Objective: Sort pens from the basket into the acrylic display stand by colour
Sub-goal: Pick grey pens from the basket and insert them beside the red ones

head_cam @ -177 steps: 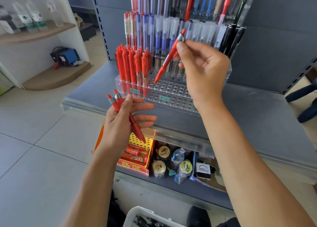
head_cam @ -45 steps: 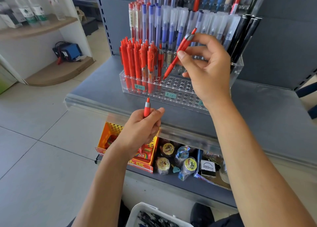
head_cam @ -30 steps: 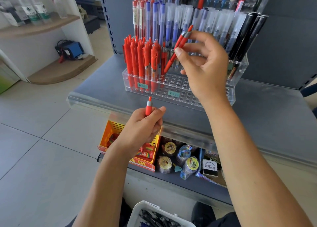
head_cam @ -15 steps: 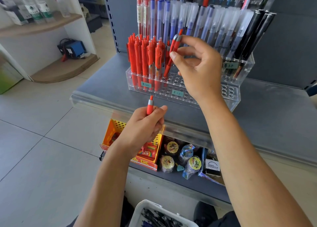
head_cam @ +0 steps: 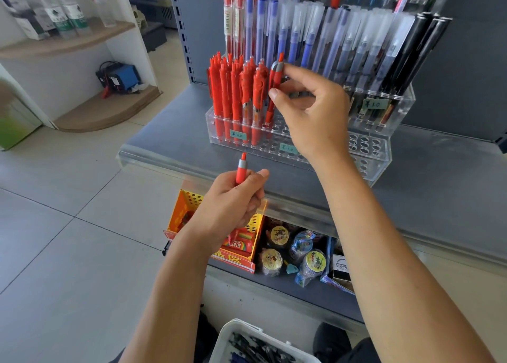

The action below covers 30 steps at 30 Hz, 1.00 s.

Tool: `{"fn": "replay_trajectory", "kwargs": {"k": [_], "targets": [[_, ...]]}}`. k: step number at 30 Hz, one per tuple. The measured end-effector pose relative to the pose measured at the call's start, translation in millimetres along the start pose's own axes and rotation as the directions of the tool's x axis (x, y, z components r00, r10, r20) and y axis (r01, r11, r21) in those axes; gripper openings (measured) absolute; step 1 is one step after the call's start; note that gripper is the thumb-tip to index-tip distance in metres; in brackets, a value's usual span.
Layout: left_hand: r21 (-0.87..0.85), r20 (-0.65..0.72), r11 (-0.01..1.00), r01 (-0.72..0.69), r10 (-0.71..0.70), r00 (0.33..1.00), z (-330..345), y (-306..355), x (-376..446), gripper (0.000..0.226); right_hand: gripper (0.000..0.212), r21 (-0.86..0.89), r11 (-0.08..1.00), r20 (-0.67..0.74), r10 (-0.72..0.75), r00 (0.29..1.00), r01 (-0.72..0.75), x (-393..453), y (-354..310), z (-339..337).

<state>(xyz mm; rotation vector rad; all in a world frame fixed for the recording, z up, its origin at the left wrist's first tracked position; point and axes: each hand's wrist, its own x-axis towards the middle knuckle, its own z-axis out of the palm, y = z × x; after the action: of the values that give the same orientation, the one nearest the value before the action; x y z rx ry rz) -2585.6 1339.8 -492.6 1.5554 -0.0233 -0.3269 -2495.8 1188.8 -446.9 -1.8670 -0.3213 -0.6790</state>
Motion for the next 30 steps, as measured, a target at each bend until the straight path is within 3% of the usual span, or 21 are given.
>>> {"fn": "replay_trajectory", "kwargs": {"k": [10, 18, 25, 30], "targets": [[0.015, -0.009, 1.0, 0.001, -0.001, 1.0, -8.2, -1.5, -0.4, 0.041, 0.034, -0.117, 0.992, 0.027, 0.044, 0.999, -0.04, -5.4, 2.2, 7.1], [0.032, -0.01, 0.999, -0.002, 0.002, 1.0, -13.0, -1.1, -1.5, 0.043, 0.016, -0.274, 0.96, 0.022, 0.064, 0.998, -0.056, -5.0, 5.0, 8.7], [-0.01, -0.029, 0.999, -0.038, 0.038, 0.999, -9.9, 0.1, -0.2, 0.042, 0.003, -0.091, 0.995, 0.102, 0.048, 0.994, -0.039, -13.2, -7.9, -3.0], [-0.069, -0.045, 0.995, -0.07, 0.067, 0.997, -6.0, 1.1, 1.2, 0.039, 0.011, 0.017, 1.0, 0.367, -0.011, 0.93, 0.006, -22.3, -25.4, -11.6]]}}
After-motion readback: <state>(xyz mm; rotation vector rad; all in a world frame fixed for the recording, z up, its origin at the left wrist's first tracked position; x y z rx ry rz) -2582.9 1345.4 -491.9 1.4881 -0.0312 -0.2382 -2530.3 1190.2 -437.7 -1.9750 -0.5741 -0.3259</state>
